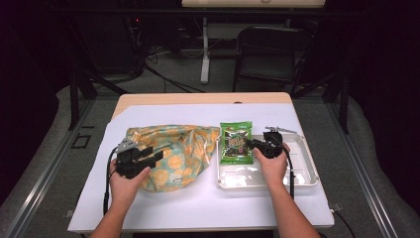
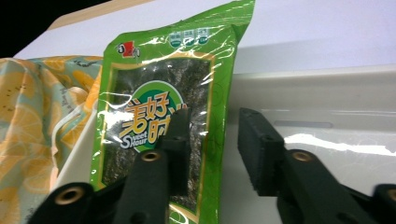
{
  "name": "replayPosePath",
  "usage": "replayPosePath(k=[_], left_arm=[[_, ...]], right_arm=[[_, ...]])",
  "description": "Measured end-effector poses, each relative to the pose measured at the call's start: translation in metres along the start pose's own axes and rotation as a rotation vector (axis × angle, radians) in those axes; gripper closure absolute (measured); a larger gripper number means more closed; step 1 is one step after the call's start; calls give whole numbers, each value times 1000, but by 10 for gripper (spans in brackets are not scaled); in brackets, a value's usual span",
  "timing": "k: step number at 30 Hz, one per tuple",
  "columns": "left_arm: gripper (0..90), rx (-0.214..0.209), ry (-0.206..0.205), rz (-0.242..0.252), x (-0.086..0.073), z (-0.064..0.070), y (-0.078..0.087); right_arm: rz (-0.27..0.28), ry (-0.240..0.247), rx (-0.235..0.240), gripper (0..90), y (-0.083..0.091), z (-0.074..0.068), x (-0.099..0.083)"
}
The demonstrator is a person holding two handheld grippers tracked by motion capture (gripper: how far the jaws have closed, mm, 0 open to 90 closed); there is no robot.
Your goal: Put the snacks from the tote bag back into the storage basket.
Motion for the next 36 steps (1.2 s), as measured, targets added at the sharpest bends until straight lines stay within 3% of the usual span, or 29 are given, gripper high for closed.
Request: replayPosePath(k=[10, 13, 23, 27, 36], left_arm=[[486, 3, 9, -9, -3, -2, 0], [487, 4, 9, -6, -3, -3, -1], [487, 13, 12, -11, -3, -7, 0], [486, 14, 20, -2, -2, -9, 1], [485, 22, 30, 1, -1, -17, 4]], right_arm=[[7, 11, -5, 531, 1, -2, 0], [9, 36, -17, 493, 3, -2, 1], [16, 68, -24, 459, 8, -5, 1], [33, 109, -32, 445, 14, -11, 3], [68, 174, 26, 401, 25, -39, 4]])
Point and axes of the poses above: each handheld gripper's, and its own axes: y roughly backward along the jaws, x roughly out of its top, z roughly to its right, the point moved 8 cm from there along -y, roughly forward along the jaws, and after that the axes turned 1 degree about -y, right-handed, at the moved point
